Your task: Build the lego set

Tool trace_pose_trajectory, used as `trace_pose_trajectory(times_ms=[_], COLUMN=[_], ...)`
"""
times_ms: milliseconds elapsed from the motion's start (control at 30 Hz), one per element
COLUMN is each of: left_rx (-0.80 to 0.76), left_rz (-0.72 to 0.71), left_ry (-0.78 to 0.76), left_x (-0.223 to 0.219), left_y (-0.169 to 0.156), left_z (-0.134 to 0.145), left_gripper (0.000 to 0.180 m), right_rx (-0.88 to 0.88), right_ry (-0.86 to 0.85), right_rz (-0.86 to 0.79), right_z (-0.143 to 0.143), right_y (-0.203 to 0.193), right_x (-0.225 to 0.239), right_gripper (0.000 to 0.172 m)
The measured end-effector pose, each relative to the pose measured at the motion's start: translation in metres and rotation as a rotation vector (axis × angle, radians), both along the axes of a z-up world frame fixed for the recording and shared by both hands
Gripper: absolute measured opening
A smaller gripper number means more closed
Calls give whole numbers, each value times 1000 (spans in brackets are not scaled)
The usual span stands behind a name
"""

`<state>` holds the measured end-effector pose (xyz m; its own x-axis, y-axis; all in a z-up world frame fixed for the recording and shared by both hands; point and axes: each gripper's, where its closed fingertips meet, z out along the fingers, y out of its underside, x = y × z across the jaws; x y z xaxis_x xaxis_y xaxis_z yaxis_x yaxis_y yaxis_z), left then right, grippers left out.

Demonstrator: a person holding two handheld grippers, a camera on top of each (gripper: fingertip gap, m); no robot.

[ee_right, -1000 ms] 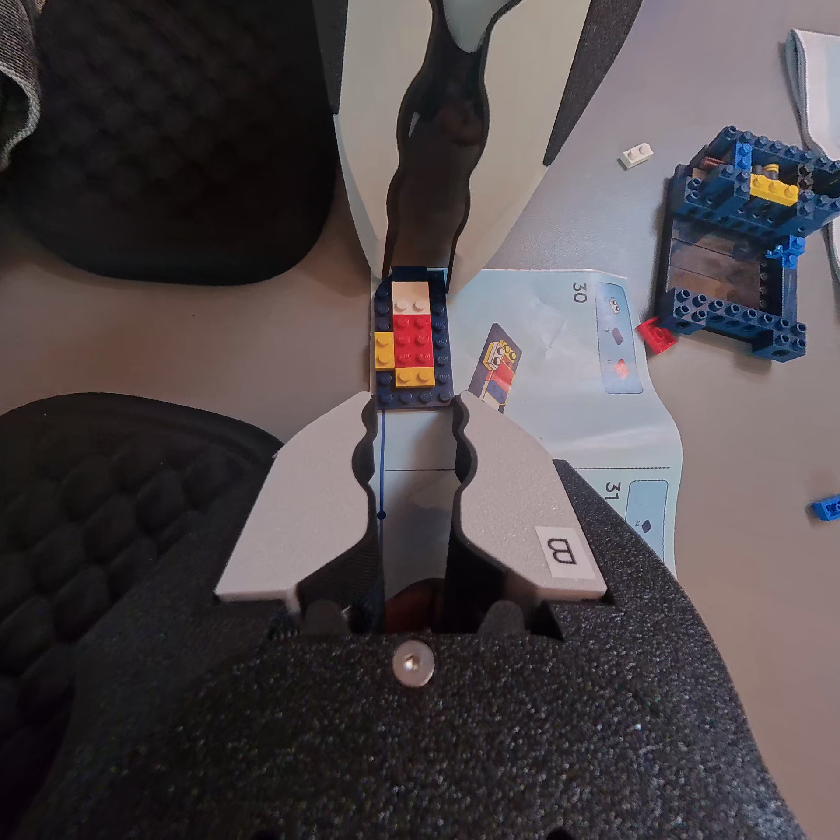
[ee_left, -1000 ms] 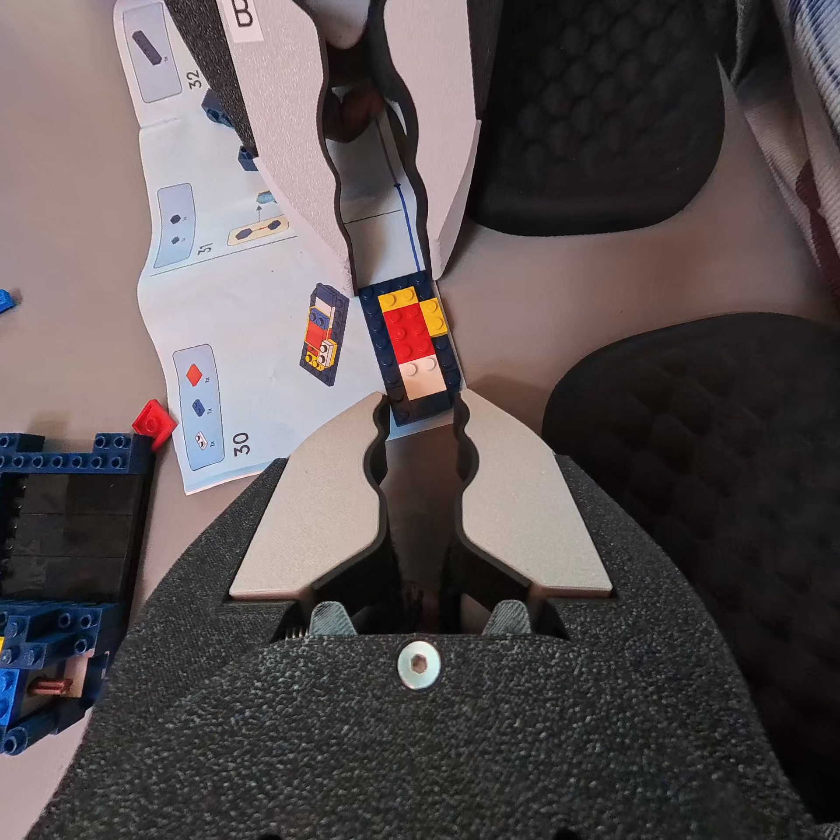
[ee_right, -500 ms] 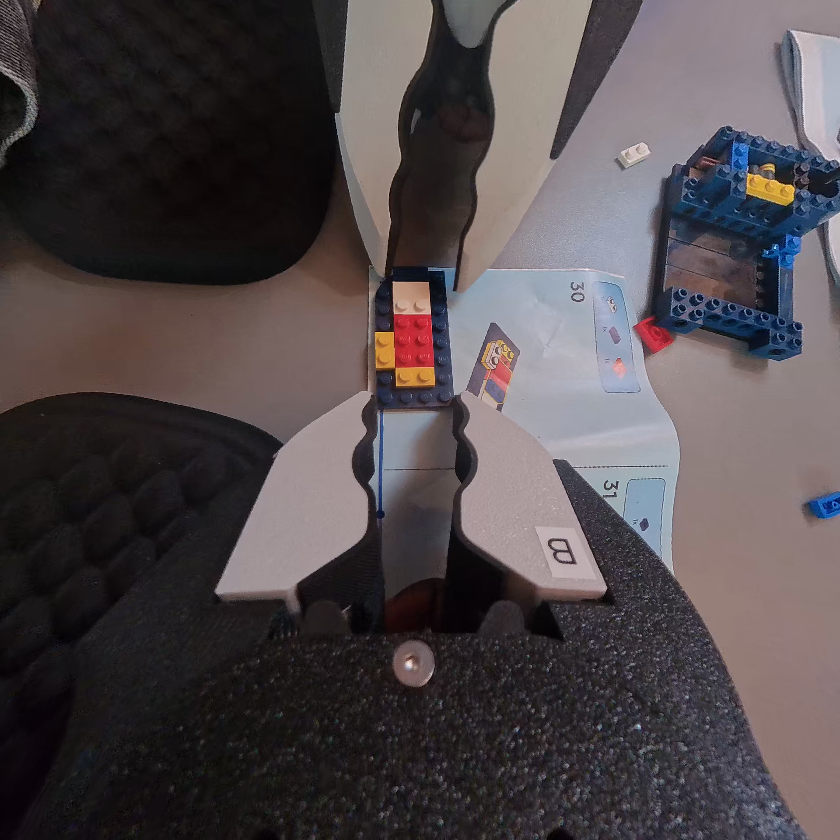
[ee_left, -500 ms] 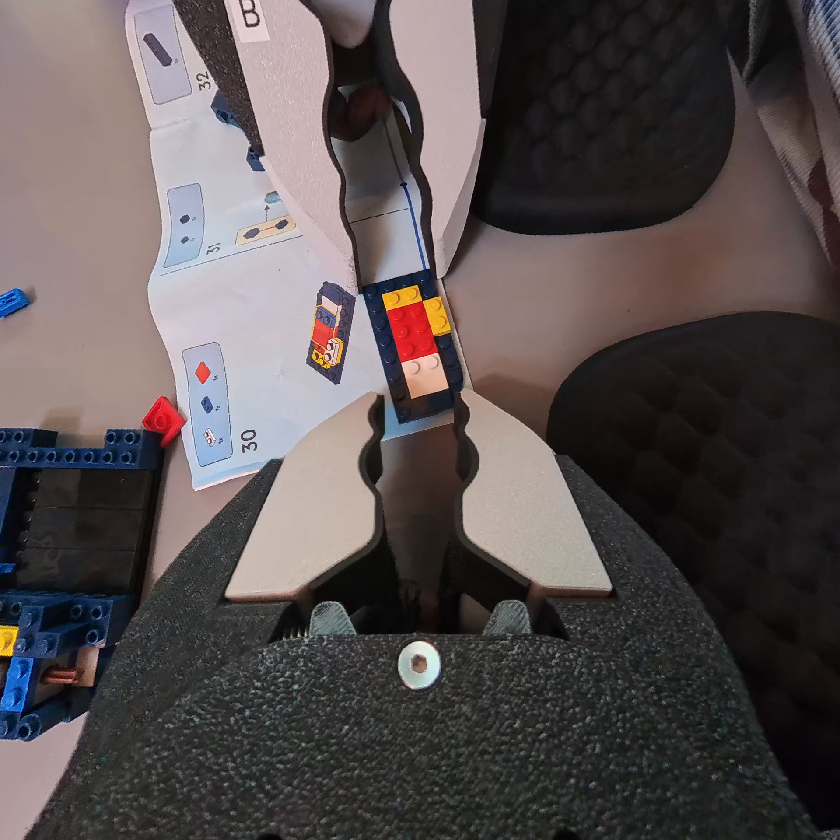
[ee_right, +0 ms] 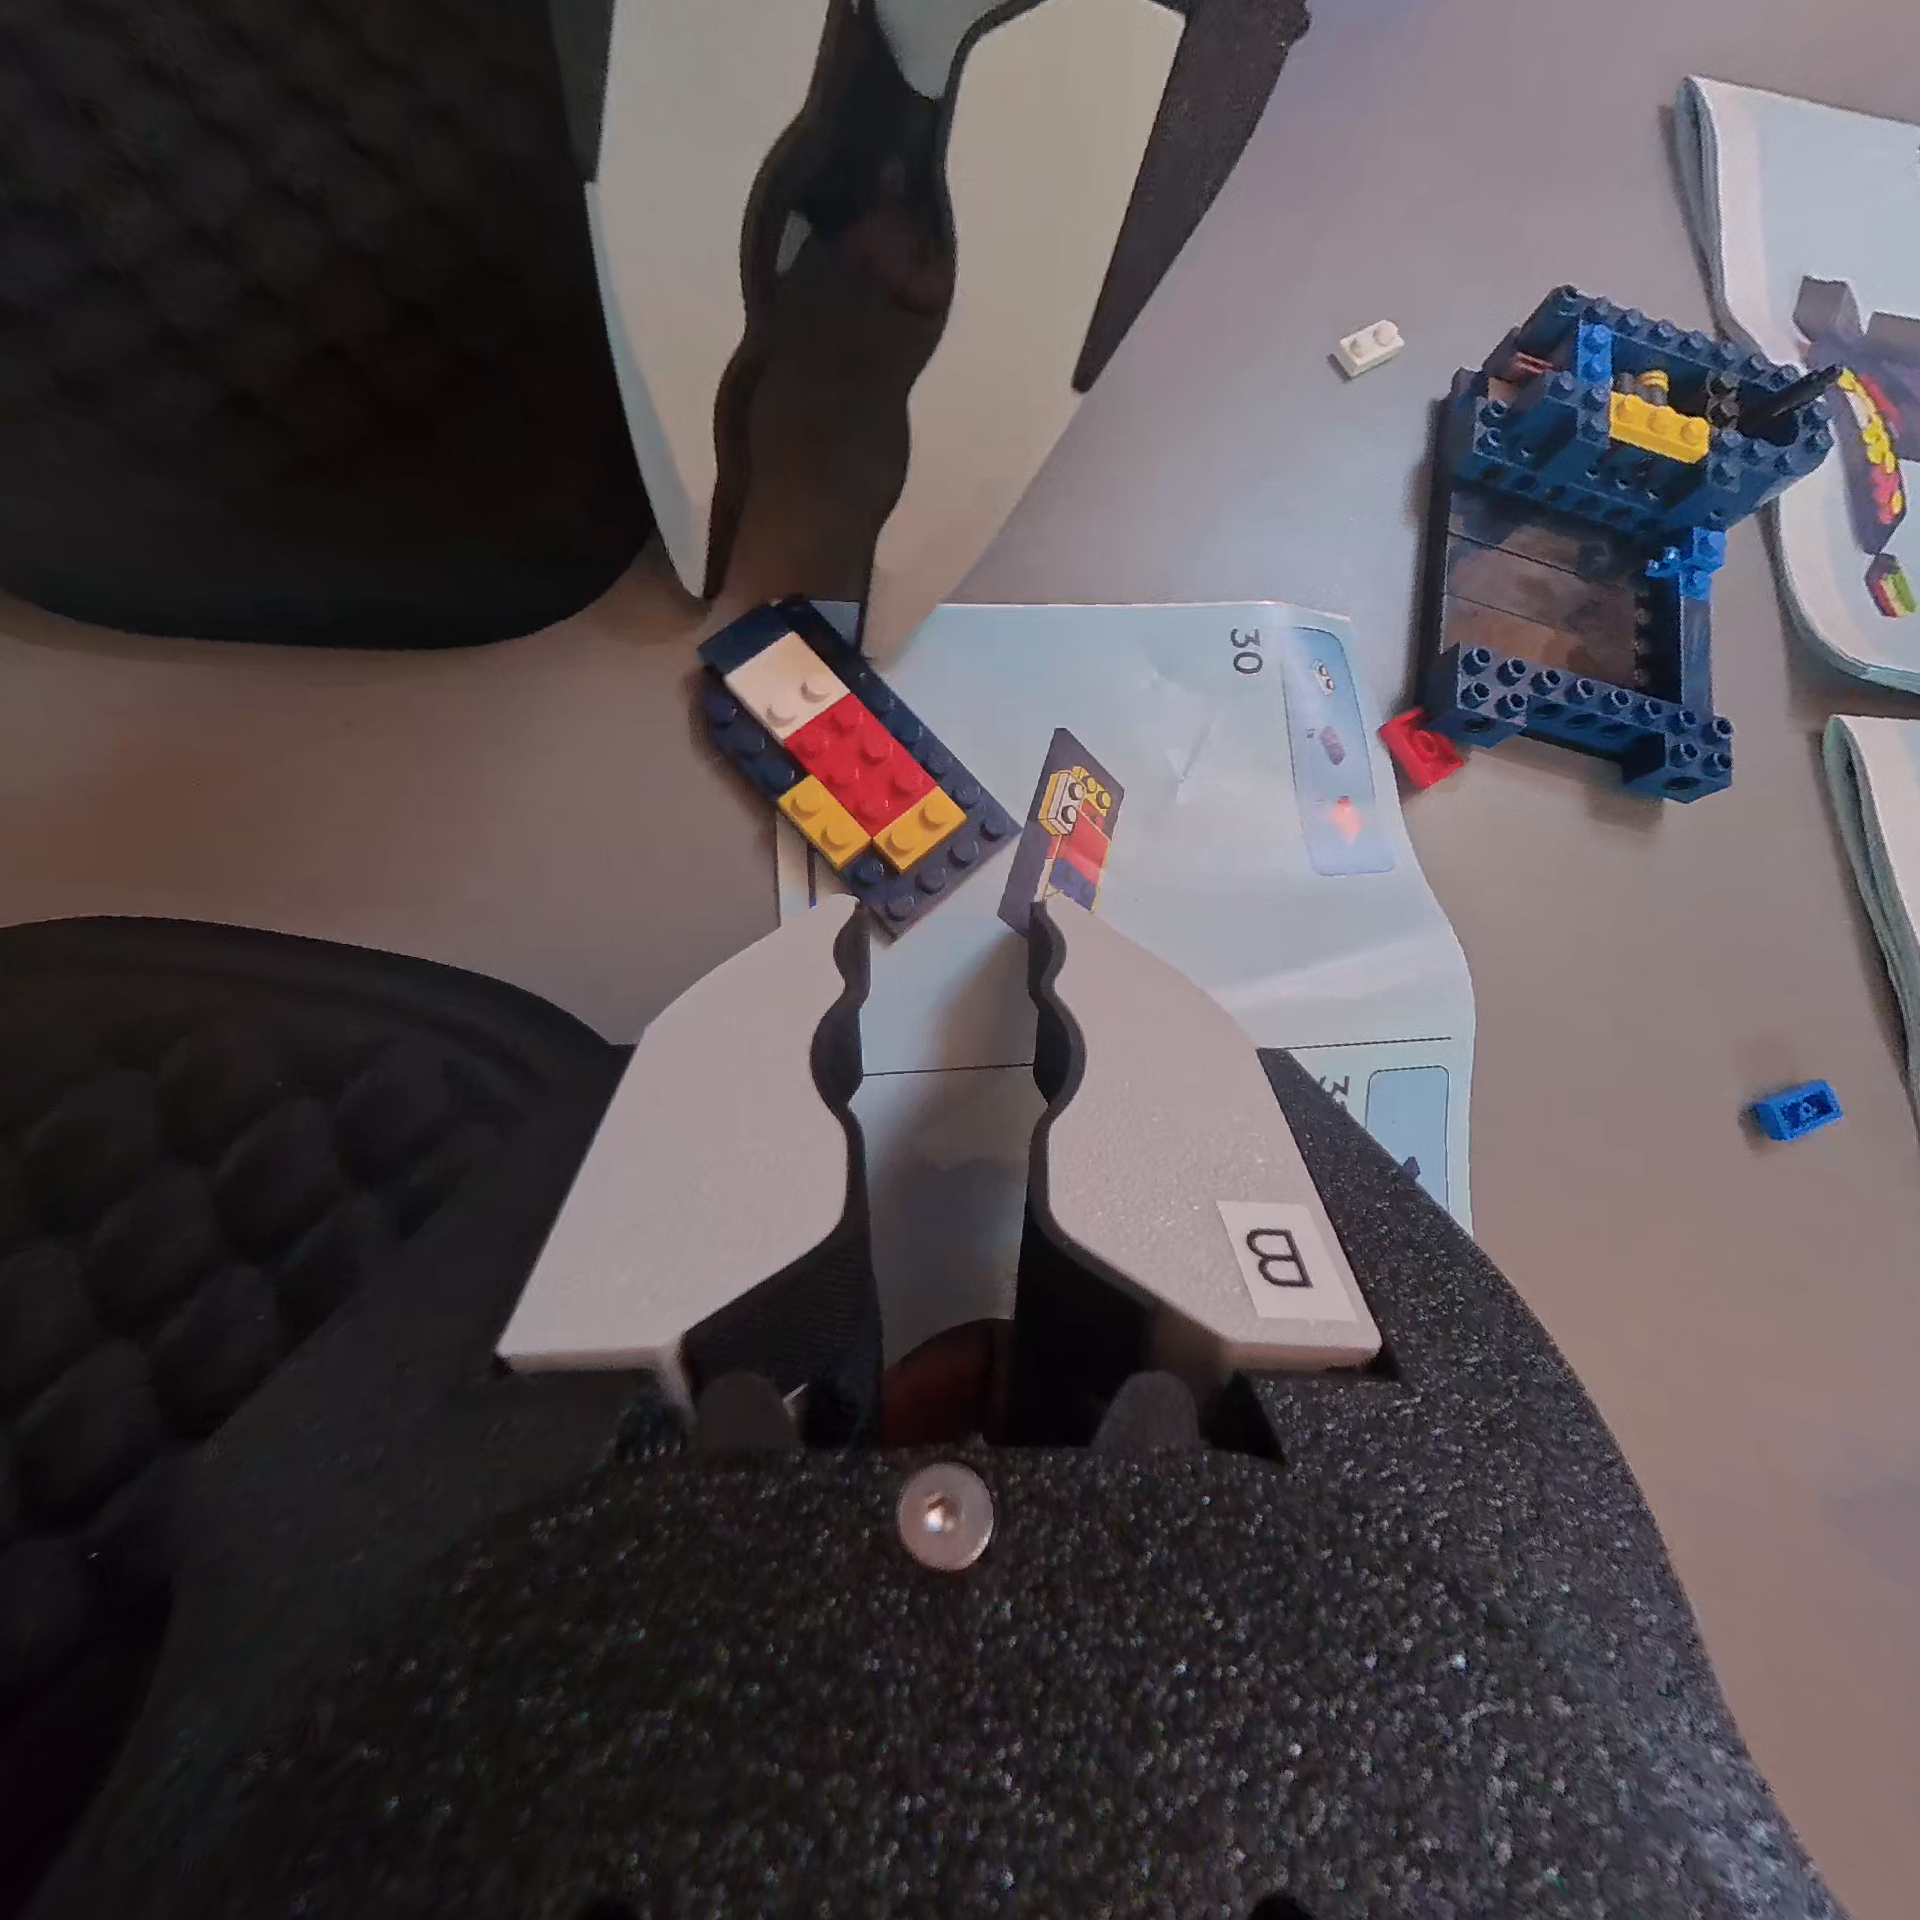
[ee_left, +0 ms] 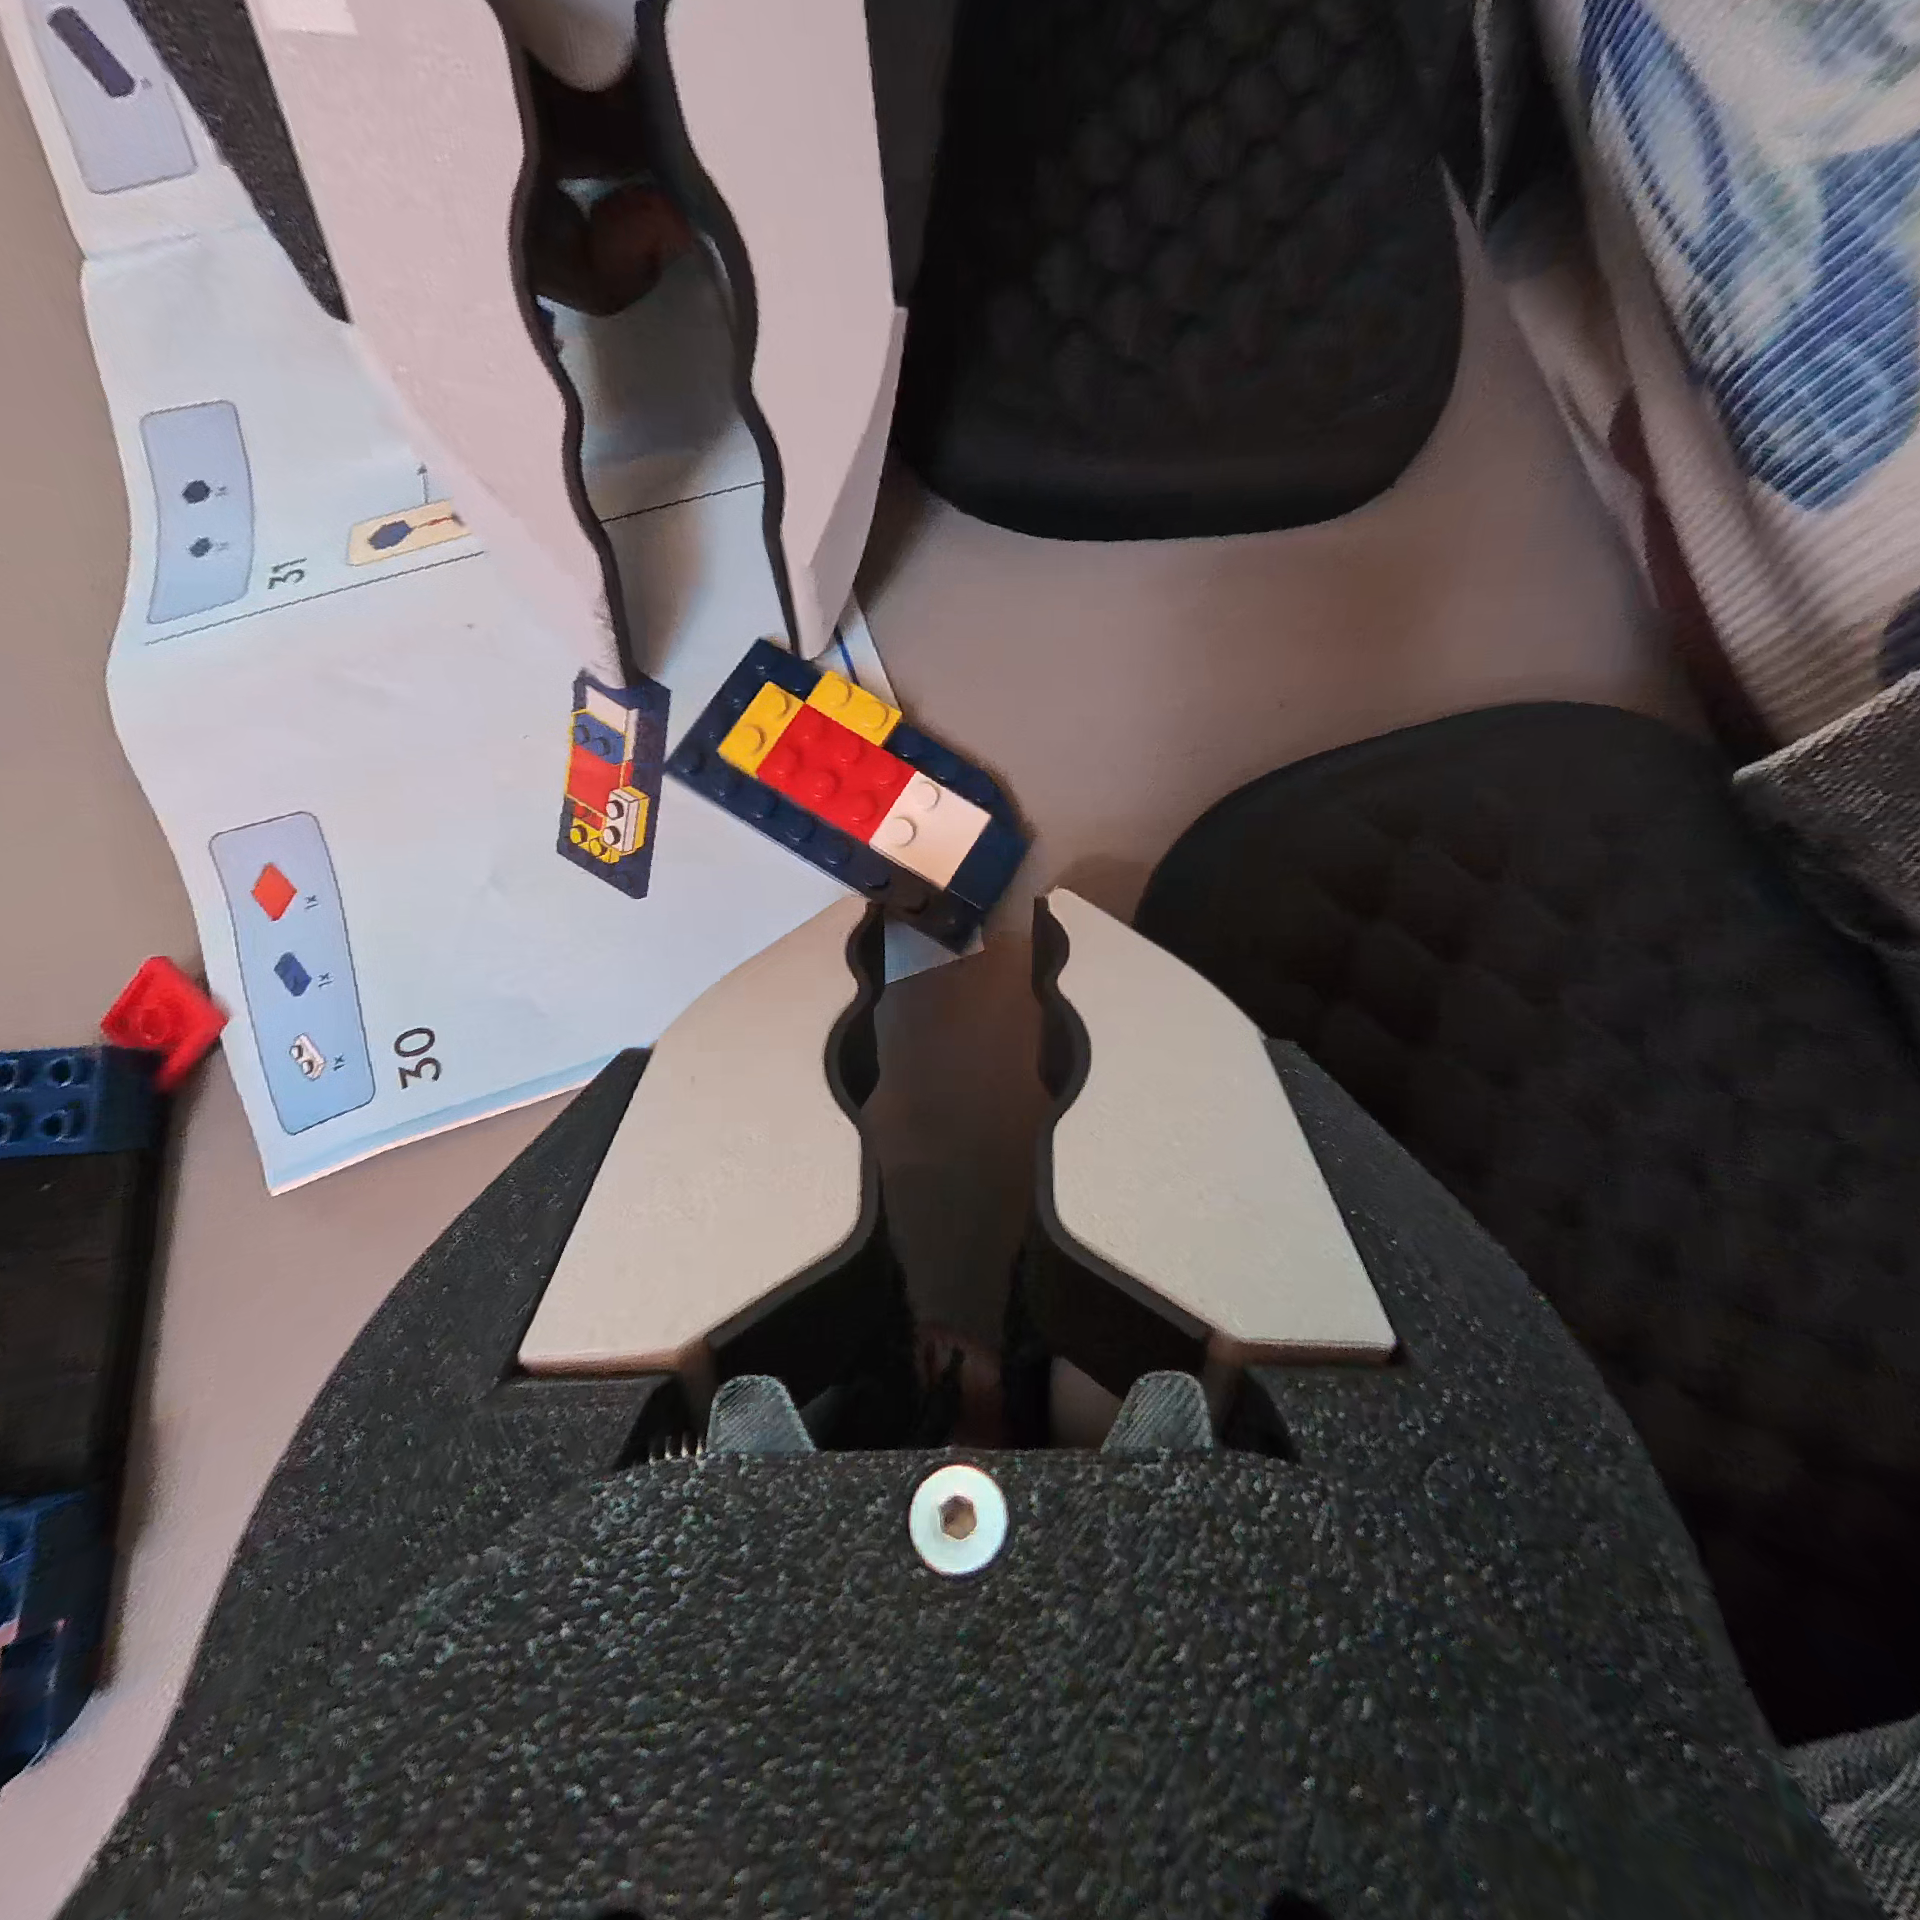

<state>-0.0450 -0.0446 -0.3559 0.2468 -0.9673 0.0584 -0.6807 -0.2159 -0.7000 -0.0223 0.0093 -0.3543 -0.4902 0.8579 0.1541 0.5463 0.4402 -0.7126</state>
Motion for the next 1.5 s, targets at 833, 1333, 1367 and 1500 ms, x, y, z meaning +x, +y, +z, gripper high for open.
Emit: trace_pose_trajectory(times_ms=[833, 1333, 1367, 1500], left_rx=[112, 98, 99, 108], left_rz=[109, 90, 89, 80], left_ry=[24, 32, 30, 28], left_x=[-12, -8, -8, -7], left_y=[23, 21, 21, 20], left_z=[4, 0, 0, 0], left_gripper=[38, 44, 44, 41], right_rx=[-161, 89, 90, 17], right_ry=[-181, -39, -30, 3], right_rz=[-289, 106, 99, 94], right_z=[10, 8, 9, 17], right_y=[-31, -19, -15, -14], right_x=[1, -13, -13, 1], right_gripper=[61, 30, 38, 45])
